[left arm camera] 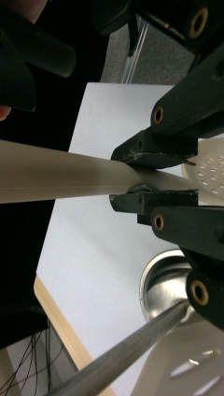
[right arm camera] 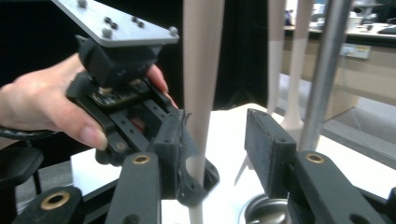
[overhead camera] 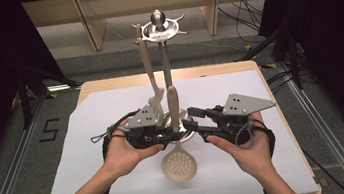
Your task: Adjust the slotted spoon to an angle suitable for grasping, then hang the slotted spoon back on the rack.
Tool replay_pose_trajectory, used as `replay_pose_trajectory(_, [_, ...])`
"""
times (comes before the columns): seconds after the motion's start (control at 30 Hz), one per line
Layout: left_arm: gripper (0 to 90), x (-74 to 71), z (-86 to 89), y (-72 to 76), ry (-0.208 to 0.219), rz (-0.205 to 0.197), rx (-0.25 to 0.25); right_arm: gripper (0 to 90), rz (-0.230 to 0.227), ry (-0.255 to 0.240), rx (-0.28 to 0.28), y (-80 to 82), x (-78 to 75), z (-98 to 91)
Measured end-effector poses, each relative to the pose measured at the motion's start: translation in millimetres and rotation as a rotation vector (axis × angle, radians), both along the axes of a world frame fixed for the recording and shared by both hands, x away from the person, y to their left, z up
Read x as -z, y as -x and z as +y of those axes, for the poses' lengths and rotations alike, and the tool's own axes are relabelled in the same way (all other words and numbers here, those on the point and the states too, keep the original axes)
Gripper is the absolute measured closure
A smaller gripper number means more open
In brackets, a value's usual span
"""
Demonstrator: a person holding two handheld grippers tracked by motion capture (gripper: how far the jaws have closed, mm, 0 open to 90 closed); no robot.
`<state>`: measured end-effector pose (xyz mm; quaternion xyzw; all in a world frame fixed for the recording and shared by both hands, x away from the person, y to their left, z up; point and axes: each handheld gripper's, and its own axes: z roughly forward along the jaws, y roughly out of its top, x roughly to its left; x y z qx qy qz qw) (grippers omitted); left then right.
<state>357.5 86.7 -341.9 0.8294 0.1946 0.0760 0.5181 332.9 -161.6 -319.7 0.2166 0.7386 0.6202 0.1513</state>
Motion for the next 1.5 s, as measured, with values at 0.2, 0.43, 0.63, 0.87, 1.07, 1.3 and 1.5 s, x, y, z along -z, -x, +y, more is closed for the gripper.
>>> replay_pose_trajectory(0.2, [77.6, -6.0, 1.4, -3.0, -0.016, -0.036, -0.004, 59.6, 0.042, 0.013, 0.098, -0.4, 3.5, -10.4])
replay_pose_trajectory(0.43, [77.7, -8.9, 2.1, -5.0, -0.005, -0.012, -0.047, 59.5, 0.016, 0.119, 0.273, -7.4, 17.5, -23.1])
replay_pose_trajectory(0.63, [77.7, -12.7, 3.0, -7.8, -0.005, -0.015, -0.049, 59.6, 0.042, 0.183, 0.32, -10.8, 27.0, -27.9])
replay_pose_trajectory(0.87, [77.7, -17.1, 2.9, -12.8, -0.007, -0.031, -0.048, 59.5, 0.063, 0.197, 0.34, -12.7, 32.7, -32.0])
replay_pose_trajectory(1.07, [77.7, -18.6, 2.1, -12.6, -0.002, -0.021, -0.057, 59.4, 0.084, 0.195, 0.352, -11.5, 33.1, -32.9])
replay_pose_trajectory(1.3, [77.7, -18.9, 3.7, -13.8, -0.001, -0.032, -0.058, 59.9, 0.072, 0.181, 0.348, -12.5, 32.5, -33.4])
replay_pose_trajectory(1.5, [77.7, -19.1, 4.3, -13.5, -0.006, -0.034, -0.055, 59.5, 0.068, 0.186, 0.36, -11.8, 31.5, -33.6])
